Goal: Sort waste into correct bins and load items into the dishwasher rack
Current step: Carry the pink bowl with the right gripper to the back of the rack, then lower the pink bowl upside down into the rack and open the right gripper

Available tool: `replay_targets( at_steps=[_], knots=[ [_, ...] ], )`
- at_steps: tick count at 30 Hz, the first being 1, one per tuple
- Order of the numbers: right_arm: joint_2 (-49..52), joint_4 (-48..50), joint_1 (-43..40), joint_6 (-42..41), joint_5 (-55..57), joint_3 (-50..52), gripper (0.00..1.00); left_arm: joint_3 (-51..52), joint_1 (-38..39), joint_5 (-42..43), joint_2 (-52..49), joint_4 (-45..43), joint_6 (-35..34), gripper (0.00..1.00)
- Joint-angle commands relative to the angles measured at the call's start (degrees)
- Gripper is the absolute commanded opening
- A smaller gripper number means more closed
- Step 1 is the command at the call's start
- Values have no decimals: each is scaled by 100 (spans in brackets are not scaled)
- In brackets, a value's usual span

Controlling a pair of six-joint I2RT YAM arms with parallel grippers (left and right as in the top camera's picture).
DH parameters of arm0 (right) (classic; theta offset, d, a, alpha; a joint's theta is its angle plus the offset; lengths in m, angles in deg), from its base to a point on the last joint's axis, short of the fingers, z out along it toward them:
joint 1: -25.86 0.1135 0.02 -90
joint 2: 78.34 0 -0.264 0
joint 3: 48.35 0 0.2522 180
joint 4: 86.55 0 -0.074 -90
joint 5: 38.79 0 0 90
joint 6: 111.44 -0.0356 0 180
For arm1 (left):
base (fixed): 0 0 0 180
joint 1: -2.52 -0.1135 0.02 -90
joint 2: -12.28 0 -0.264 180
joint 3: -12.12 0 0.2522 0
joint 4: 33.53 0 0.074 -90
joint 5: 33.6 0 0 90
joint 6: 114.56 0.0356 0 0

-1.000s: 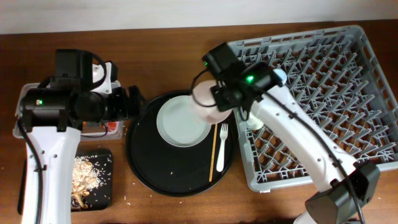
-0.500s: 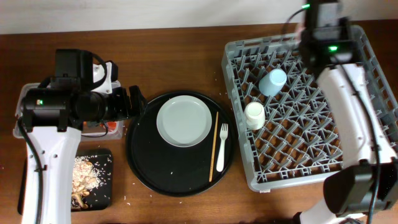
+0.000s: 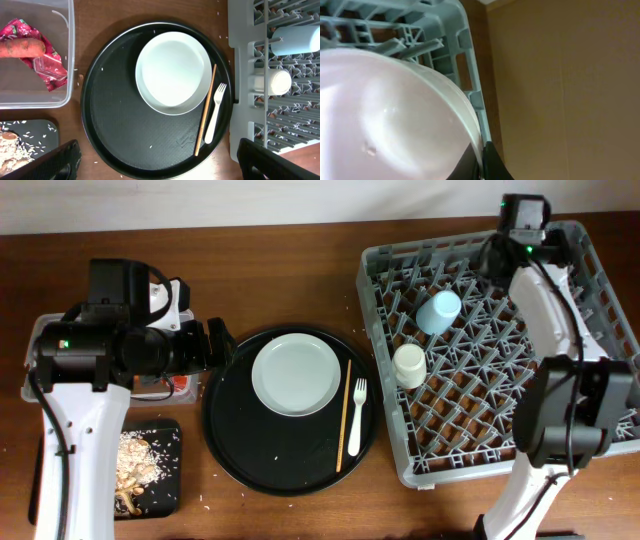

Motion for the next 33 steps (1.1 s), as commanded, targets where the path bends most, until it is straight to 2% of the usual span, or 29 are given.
replay_targets(
  at_steps=[1, 7, 9, 11, 16, 22, 24, 28, 33],
  knots=[
    [11, -162, 271, -400, 92, -63, 4, -103, -20, -17, 61, -13, 74, 99],
    [11, -601, 485, -763, 162, -55, 4, -103, -20, -17, 61, -13, 74, 99],
    [11, -232, 437, -382, 813, -55, 4, -103, -20, -17, 61, -13, 74, 99],
    [9, -284, 404, -20, 796, -55, 4, -103, -20, -17, 61, -13, 74, 99],
    [11, -365, 345, 227, 890, -28, 4, -103, -20, -17, 61, -13, 74, 99],
    [11, -166, 280, 1180, 1134, 35, 4, -103, -20, -17, 61, -13, 74, 99],
    [11, -153, 280, 1156, 1139, 68, 4, -103, -20, -17, 61, -11, 74, 99],
    [11, -52, 365, 1102, 1145, 804, 4, -103, -20, -17, 61, -13, 74, 99],
    [-2, 584, 562, 979, 1447, 1093, 4, -103, -20, -17, 61, -13, 74, 99]
  ],
)
